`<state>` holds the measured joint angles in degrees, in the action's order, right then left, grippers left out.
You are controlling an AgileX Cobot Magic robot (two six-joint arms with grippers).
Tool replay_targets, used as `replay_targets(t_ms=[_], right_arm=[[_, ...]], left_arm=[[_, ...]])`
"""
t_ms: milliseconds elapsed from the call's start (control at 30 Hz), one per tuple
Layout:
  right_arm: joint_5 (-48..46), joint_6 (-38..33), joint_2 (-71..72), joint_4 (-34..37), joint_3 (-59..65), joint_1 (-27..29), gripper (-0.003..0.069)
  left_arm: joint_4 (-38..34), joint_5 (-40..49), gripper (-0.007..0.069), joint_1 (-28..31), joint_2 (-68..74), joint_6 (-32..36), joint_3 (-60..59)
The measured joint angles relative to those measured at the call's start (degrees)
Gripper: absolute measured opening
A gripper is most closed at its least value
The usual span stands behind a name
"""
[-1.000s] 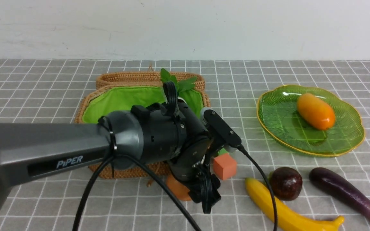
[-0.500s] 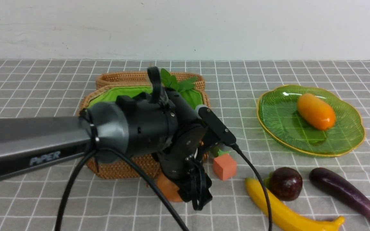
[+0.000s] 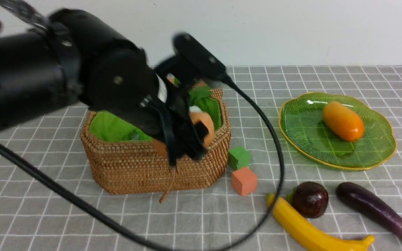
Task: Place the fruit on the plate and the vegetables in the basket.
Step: Grab a potato with your left arm and place it in the basket on the left, then grab an eggplant with your right arm and place it in the basket on the left.
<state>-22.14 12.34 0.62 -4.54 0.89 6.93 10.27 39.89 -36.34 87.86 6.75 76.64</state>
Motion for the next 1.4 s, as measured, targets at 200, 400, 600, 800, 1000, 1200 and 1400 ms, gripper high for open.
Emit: replay_targets(t_ms=[200,400,600,800,1000,1200,1400], right_arm=[[0.0,0.0,0.0,0.0,0.0,0.0,0.0241],[0.0,0.0,0.0,0.0,0.0,0.0,0.0241],[0.0,0.0,0.0,0.0,0.0,0.0,0.0241],[0.0,0.0,0.0,0.0,0.0,0.0,0.0241],[0.0,0.0,0.0,0.0,0.0,0.0,0.0241],[0.0,0.0,0.0,0.0,0.0,0.0,0.0241],[0.0,0.0,0.0,0.0,0.0,0.0,0.0241]], left_arm=[[1.04,-10.89,0.0534,9.44,1.1,-3.32,0.0],[1.04,-11.66,0.0534,11.21,7.47,-4.63,-0.18],[1.15,-9.38,0.0558,11.21,10.04,-4.81,-0.29],[1.07,-5.72,0.0665,11.21,9.44,-4.81,-0.29],[-1.61,-2.59,0.0602,11.21,6.64,-4.03,-0.29],[-4.83,0.78,0.0517,11.21,2.12,-0.93,-0.29],[-7.25,5.77,0.044,11.21,-4.37,-0.59,-1.17]])
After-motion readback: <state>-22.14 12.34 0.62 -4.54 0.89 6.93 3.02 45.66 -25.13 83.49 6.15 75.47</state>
